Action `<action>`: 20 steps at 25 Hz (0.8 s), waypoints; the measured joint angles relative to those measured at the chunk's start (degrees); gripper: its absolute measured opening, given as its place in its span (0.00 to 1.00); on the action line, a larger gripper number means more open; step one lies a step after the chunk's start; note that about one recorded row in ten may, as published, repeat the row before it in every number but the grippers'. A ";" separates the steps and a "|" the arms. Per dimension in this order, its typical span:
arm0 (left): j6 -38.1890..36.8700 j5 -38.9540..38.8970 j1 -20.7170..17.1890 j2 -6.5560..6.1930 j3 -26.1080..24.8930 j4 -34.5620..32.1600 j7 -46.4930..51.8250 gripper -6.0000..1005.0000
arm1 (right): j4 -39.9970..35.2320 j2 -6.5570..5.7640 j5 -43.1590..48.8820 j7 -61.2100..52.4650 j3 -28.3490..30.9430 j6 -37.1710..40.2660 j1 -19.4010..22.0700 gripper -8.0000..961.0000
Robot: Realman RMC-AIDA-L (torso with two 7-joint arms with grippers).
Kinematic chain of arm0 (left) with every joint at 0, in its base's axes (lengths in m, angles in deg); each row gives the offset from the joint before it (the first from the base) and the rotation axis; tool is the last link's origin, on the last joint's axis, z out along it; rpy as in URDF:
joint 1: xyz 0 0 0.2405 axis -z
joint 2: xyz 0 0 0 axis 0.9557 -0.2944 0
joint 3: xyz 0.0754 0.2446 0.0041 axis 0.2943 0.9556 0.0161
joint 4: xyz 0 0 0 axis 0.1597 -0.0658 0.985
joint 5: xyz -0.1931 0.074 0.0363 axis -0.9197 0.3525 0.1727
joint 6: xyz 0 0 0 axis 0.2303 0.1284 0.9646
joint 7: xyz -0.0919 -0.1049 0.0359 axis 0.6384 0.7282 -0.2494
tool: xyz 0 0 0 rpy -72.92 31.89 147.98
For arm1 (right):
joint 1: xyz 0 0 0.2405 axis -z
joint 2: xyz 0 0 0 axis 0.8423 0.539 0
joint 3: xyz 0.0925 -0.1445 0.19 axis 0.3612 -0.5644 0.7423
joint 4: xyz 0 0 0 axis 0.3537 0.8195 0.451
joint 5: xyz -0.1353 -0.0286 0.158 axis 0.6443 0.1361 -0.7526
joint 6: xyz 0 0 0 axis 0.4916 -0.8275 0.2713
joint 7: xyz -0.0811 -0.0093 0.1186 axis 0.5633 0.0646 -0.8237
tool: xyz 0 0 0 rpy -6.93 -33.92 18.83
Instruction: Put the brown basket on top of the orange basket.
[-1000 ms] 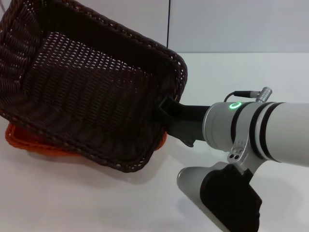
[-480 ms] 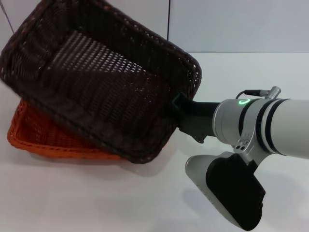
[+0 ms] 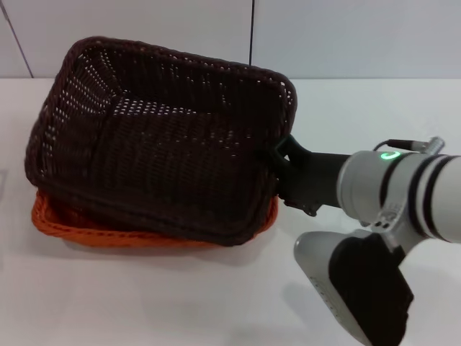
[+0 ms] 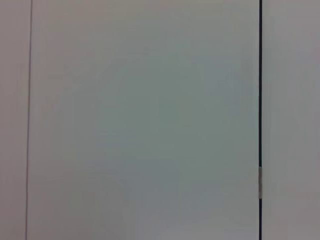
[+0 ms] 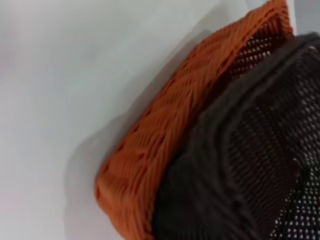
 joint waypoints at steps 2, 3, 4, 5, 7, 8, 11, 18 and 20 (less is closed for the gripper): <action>0.02 0.00 0.11 0.00 -0.08 -0.02 0.00 0.83 | -2.04 -0.01 -0.03 -0.01 0.03 0.00 2.01 0.46; 0.02 0.00 0.11 0.00 -0.08 -0.02 0.00 0.83 | -3.15 0.07 -0.06 0.03 0.00 -0.02 3.31 0.51; 0.02 -0.01 0.14 0.00 -0.13 -0.02 0.00 0.83 | -4.32 0.23 -0.08 0.10 -0.09 -0.21 4.80 0.55; 0.03 0.00 0.15 -0.04 -0.22 -0.03 0.00 0.83 | -5.27 0.41 -0.11 0.13 -0.19 -0.60 6.10 0.60; 0.05 0.00 0.15 -0.10 -0.26 -0.05 0.00 0.83 | -7.44 0.86 -0.14 0.23 -0.42 -2.17 9.11 0.69; 0.08 0.00 0.15 -0.13 -0.27 -0.09 0.00 0.83 | -8.24 0.99 -0.14 0.25 -0.55 -2.86 10.33 0.69; 0.12 0.00 0.17 -0.20 -0.31 -0.14 0.00 0.83 | -9.64 1.33 -0.08 0.17 -1.27 -5.89 13.96 0.70; 0.21 0.21 0.38 -0.32 -0.10 -0.16 0.00 0.83 | -7.02 1.63 -0.20 -6.80 1.02 -19.03 18.75 0.71; 0.23 0.21 0.36 -0.34 -0.08 -0.20 0.00 0.83 | -4.51 1.58 -0.65 -10.96 3.44 -24.50 19.27 0.71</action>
